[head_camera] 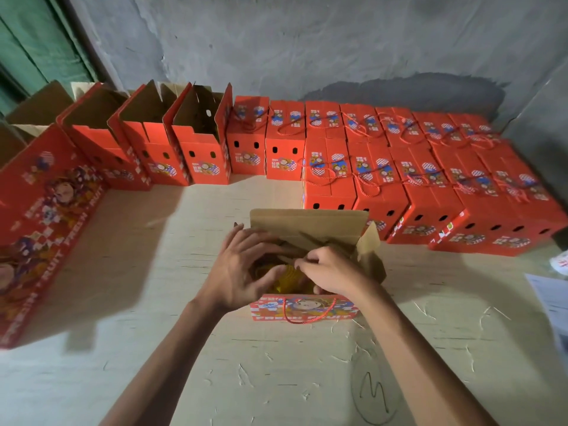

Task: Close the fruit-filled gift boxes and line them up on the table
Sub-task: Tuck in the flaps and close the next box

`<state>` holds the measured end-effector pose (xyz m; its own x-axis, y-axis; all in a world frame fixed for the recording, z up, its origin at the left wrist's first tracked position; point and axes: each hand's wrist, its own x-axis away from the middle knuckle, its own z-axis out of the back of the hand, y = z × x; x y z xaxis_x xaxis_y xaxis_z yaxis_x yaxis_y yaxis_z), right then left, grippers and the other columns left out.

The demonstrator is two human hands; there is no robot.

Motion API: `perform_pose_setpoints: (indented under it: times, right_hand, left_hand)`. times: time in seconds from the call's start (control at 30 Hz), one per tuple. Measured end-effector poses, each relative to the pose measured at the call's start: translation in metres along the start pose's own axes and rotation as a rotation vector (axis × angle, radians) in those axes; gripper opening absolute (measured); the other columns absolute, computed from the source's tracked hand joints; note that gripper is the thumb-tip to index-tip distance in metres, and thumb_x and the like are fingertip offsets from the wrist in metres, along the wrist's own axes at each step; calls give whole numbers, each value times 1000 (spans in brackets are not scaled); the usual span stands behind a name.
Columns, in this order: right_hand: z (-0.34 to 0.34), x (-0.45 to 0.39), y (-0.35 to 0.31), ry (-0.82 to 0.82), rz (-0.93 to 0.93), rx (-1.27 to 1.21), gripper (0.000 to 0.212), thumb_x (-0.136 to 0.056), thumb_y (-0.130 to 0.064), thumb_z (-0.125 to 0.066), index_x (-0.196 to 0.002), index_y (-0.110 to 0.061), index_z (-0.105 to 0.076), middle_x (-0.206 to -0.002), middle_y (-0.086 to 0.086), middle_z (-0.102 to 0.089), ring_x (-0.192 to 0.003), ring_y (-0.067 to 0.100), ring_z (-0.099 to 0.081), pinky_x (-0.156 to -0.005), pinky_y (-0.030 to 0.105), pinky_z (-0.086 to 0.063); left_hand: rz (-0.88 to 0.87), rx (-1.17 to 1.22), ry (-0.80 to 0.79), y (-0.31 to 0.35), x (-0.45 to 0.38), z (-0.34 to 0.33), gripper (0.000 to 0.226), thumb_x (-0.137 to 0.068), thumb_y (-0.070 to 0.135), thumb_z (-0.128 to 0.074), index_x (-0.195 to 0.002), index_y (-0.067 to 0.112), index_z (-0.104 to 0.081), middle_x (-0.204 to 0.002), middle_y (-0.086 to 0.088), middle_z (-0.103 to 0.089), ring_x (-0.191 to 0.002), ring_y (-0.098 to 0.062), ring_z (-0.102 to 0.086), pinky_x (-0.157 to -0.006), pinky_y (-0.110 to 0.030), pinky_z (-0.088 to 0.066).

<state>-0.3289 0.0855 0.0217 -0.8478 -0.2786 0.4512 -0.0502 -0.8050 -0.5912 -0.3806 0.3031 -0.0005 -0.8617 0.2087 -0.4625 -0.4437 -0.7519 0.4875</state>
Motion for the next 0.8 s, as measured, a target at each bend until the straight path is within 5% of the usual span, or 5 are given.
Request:
perform_pose_setpoints:
  times: [0.27, 0.43, 0.57, 0.7, 0.8]
  right_hand:
    - [-63, 39, 61, 179, 292, 66, 37, -101, -57, -48, -128, -35, -60, -124, -20, -58, -113, 2, -55, -89, 18, -48]
    - [-100, 42, 85, 559, 464, 56, 23, -100, -25, -67, -121, -20, -74, -140, -7, -62, -124, 15, -58, -97, 31, -55]
    - [-95, 30, 89, 641, 435, -24, 32, -97, -4, -65, -128, -12, -69, -146, 1, -58, -129, 20, -59, -101, 25, -52]
    - [-86, 26, 95, 693, 483, 77, 46, -97, -11, -67, -142, -7, -58, -149, 7, -54, -137, 24, -53, -108, 41, -50]
    - [-74, 24, 102, 821, 491, 237, 54, -94, -15, -68, -146, -6, -53, -157, 10, -46, -145, 25, -43, -113, 46, -44]
  left_hand:
    - [510, 186, 90, 7, 2, -17, 91, -90, 67, -62, -160, 26, -22, -171, 2, -7, -157, -18, -6, -124, -46, -19]
    - [936, 402, 309, 12, -7, -33, 68, -102, 49, -55, -157, 18, -31, -158, -8, -43, -136, -28, -53, -104, -48, -52]
    - [844, 337, 306, 31, -9, -58, 54, -106, 52, -34, -93, 13, -70, -85, -11, -70, -79, -26, -65, -68, -42, -54]
    - [547, -111, 115, 35, 11, -100, 43, -109, 29, -38, -144, 11, -55, -147, -10, -56, -137, -26, -50, -114, -47, -41]
    - [526, -318, 44, 35, 20, -115, 59, -106, 40, -38, -156, 8, -38, -162, -10, -38, -154, -24, -29, -124, -45, -29]
